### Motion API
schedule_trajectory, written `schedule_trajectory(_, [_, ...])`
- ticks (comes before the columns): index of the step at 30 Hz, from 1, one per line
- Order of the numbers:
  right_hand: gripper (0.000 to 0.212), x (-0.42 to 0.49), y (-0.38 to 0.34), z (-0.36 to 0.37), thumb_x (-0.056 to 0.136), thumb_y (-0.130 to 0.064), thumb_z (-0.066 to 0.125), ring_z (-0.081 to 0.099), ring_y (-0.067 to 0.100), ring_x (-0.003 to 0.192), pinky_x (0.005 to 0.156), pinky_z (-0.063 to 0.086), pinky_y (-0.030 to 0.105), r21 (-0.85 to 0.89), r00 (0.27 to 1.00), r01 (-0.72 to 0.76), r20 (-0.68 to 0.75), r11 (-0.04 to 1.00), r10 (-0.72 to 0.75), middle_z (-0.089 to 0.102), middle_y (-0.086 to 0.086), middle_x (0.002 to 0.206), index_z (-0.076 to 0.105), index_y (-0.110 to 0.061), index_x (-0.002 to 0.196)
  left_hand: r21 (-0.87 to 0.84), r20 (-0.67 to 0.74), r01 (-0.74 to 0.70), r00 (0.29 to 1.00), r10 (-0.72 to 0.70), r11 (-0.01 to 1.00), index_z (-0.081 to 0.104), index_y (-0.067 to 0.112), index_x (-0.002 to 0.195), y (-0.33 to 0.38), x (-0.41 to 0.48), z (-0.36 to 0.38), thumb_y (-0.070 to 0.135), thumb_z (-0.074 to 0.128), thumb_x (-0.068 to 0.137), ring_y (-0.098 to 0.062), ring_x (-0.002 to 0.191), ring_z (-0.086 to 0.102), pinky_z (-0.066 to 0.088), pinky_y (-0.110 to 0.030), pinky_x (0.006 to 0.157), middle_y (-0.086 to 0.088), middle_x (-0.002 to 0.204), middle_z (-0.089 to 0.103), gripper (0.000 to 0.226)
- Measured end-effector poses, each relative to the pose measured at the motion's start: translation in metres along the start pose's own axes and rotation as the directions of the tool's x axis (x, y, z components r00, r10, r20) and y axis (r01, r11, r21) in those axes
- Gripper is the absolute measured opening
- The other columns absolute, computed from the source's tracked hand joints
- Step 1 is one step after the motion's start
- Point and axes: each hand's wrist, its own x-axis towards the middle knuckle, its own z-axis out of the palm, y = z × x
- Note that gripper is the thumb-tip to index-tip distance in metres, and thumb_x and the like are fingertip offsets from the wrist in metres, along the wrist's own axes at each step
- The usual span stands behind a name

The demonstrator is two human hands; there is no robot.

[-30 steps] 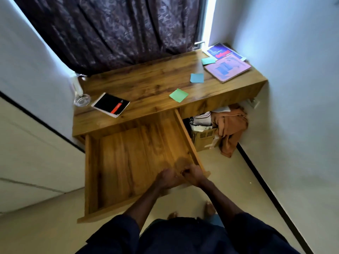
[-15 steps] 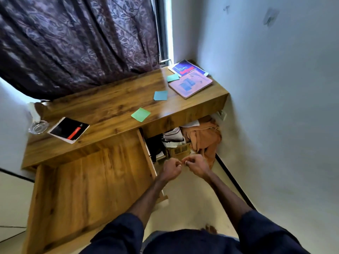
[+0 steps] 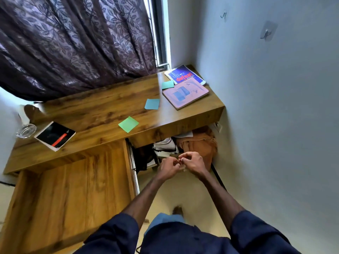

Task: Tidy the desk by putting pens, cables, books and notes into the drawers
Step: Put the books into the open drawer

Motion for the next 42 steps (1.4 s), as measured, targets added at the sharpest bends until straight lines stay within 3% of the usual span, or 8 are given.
schedule_trajectory(6, [0.018,0.074,-0.034,-0.017,0.090,-0.017,0.065,0.070,0.010,0.090,0.084,0.060,0.036,-0.116,0.999,0.050,0.012,0.992,-0.049,0.076,-0.003,0.099,0.079,-0.022,0.100,-0.052,-0.052,0.014,0.999,-0.017,0.999,0.079,0.019,0.100,0.007,0.088,-0.034,0.022,0.061,0.090,-0.017,0.083,0.069,0.059,-0.036,0.075,-0.001,0.092,0.076,0.021])
schedule_trajectory(12, [0.018,0.144,-0.063,-0.034,0.089,-0.017,0.065,0.069,0.008,0.094,0.088,0.058,0.032,-0.088,0.996,0.078,-0.029,0.993,-0.081,0.076,-0.005,0.100,0.078,-0.022,0.100,-0.086,-0.095,0.010,0.995,-0.018,0.996,0.079,0.019,0.102,0.022,0.150,-0.060,0.018,0.063,0.093,-0.009,0.087,0.067,0.052,-0.019,0.070,0.002,0.101,0.077,0.018])
schedule_trajectory(19, [0.017,0.233,-0.080,-0.055,0.089,-0.018,0.067,0.069,0.009,0.093,0.085,0.054,0.023,-0.028,0.999,0.028,-0.038,0.999,-0.029,0.077,-0.003,0.099,0.080,-0.020,0.099,-0.079,-0.080,0.067,0.994,-0.073,0.995,0.077,0.023,0.097,0.037,0.226,-0.079,0.026,0.061,0.088,-0.013,0.091,0.069,0.058,-0.032,0.082,0.005,0.098,0.076,0.019])
schedule_trajectory(22, [0.018,0.282,-0.084,-0.063,0.086,-0.016,0.066,0.073,0.012,0.091,0.088,0.059,0.035,-0.012,1.000,0.015,0.008,1.000,-0.015,0.079,-0.001,0.097,0.080,-0.021,0.097,-0.104,-0.088,0.103,0.990,-0.112,0.989,0.077,0.020,0.099,0.049,0.262,-0.088,0.022,0.060,0.088,-0.015,0.092,0.070,0.053,-0.026,0.077,0.003,0.100,0.076,0.021])
schedule_trajectory(26, [0.018,0.339,-0.094,-0.084,0.085,-0.017,0.066,0.070,0.015,0.077,0.082,0.060,0.044,-0.023,0.998,0.055,0.028,0.998,-0.054,0.078,0.001,0.089,0.079,-0.019,0.096,-0.132,-0.117,0.157,0.978,-0.173,0.979,0.076,0.025,0.094,0.062,0.304,-0.100,0.029,0.057,0.083,-0.015,0.088,0.071,0.059,-0.033,0.081,0.004,0.093,0.077,0.022])
schedule_trajectory(30, [0.019,0.371,-0.108,-0.096,0.085,-0.013,0.065,0.071,0.019,0.088,0.080,0.054,0.029,-0.080,0.999,0.039,-0.006,0.996,-0.040,0.078,0.006,0.096,0.079,-0.015,0.097,-0.150,-0.166,0.179,0.965,-0.203,0.972,0.076,0.021,0.093,0.074,0.333,-0.113,0.023,0.060,0.083,-0.017,0.092,0.070,0.056,-0.030,0.081,0.002,0.096,0.077,0.019])
schedule_trajectory(37, [0.032,0.407,-0.110,-0.106,0.084,-0.019,0.067,0.064,0.025,0.115,0.094,0.046,0.028,-0.294,0.989,0.078,0.142,0.952,-0.038,0.071,0.006,0.122,0.071,-0.016,0.115,-0.096,-0.221,0.197,0.952,-0.214,0.976,0.067,0.016,0.121,0.087,0.392,-0.130,0.015,0.058,0.083,-0.025,0.114,0.064,0.050,-0.032,0.094,-0.006,0.122,0.070,0.039])
schedule_trajectory(42, [0.036,0.432,-0.113,-0.111,0.084,-0.021,0.067,0.061,0.023,0.118,0.084,0.039,0.020,-0.340,0.974,0.115,0.223,0.933,-0.039,0.068,0.004,0.126,0.068,-0.016,0.119,0.060,-0.214,0.120,0.971,-0.105,0.991,0.053,0.009,0.133,0.094,0.438,-0.143,0.014,0.058,0.085,-0.030,0.128,0.053,0.043,-0.035,0.101,-0.013,0.135,0.058,0.049])
